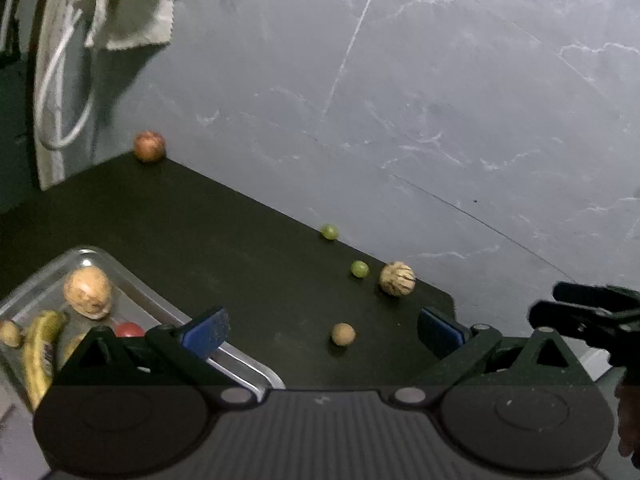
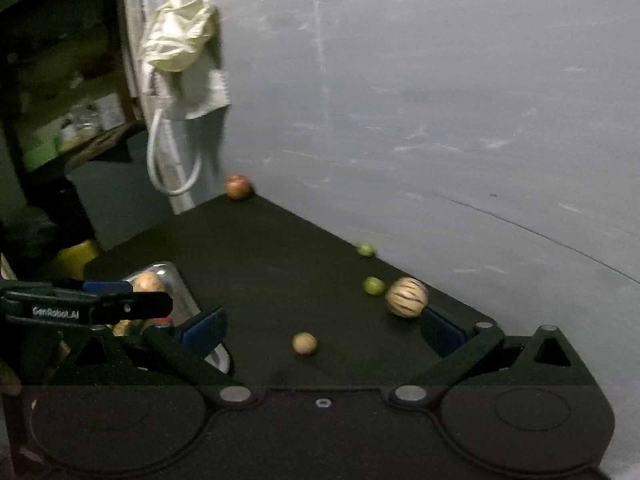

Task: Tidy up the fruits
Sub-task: 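Move the left tool to a small tan fruit while the right tool approaches a pepino melon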

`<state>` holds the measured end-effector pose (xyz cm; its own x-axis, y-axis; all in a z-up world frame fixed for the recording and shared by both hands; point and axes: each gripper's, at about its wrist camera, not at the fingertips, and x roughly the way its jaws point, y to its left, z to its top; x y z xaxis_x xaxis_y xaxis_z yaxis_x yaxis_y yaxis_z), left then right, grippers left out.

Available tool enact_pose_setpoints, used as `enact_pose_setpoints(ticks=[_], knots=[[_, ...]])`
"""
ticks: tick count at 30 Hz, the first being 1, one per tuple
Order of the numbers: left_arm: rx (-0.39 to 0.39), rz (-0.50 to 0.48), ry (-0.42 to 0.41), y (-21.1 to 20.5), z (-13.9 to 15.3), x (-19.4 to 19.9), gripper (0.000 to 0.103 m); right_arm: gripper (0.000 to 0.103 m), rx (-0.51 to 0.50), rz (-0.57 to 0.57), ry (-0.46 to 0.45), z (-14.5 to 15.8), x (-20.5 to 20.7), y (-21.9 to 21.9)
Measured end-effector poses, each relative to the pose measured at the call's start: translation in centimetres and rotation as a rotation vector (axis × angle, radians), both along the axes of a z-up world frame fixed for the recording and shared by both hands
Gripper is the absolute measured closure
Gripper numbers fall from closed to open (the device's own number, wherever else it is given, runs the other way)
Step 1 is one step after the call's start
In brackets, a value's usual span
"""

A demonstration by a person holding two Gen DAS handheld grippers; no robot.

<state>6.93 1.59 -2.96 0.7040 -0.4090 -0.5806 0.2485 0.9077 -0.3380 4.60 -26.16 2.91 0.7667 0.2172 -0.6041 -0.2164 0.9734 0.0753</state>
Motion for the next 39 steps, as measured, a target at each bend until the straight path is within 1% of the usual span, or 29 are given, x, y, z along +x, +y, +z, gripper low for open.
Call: enact_pose_setpoints(ticks=[5, 7, 12, 18, 24, 27, 29, 31, 35, 37, 39], knots=[[-0.015, -0.040, 0.014, -0.4, -0.5, 0.8, 0.001, 0.001, -0.025, -0.082, 0.001, 0.4, -2.7, -1.0], [-0.006, -0.056, 0.013, -0.9, -0.7, 1.2, 0.001, 0.001, -0.027, -0.108, 0.002, 0.5, -3.4, -1.7], [0.025, -0.066, 0.027, -2.5, -1.4, 2.0, 0.001, 0.001, -0.025, -0.133, 0.014, 0.1, -2.9, -3.2], [0.064, -0.047, 0.063, -4.3, -2.4, 3.0, 0.001, 0.001, 0.001, -0.072, 0.029, -1.1, 0.7, -4.3], [0.110, -0.020, 0.084, -7.2, -4.0, 4.6, 0.001, 0.001, 0.004, 0.020, 0.063, -3.1, 6.5, -6.0], [0.111, 0.010, 0.103, -8.7, -5.3, 5.7, 0.001, 0.001, 0.008, 0.051, 0.091, -4.3, 9.4, -6.9], [0.120, 0.026, 0.112, -9.5, -6.2, 6.4, 0.005, 0.001, 0.011, 0.071, 0.105, -5.1, 11.1, -7.5], [0.141, 0.033, 0.125, -10.5, -7.1, 7.0, 0.014, 0.001, 0.012, 0.093, 0.120, -6.0, 12.8, -8.0], [0.183, 0.042, 0.145, -12.1, -8.5, 8.0, 0.022, 0.001, 0.015, 0.139, 0.150, -7.8, 15.3, -8.3], [0.218, 0.040, 0.156, -12.7, -9.1, 8.4, 0.034, 0.001, 0.014, 0.167, 0.163, -8.7, 16.3, -8.2], [0.255, 0.042, 0.175, -13.4, -9.8, 8.7, 0.042, 0.001, 0.017, 0.185, 0.172, -9.3, 17.1, -8.1]])
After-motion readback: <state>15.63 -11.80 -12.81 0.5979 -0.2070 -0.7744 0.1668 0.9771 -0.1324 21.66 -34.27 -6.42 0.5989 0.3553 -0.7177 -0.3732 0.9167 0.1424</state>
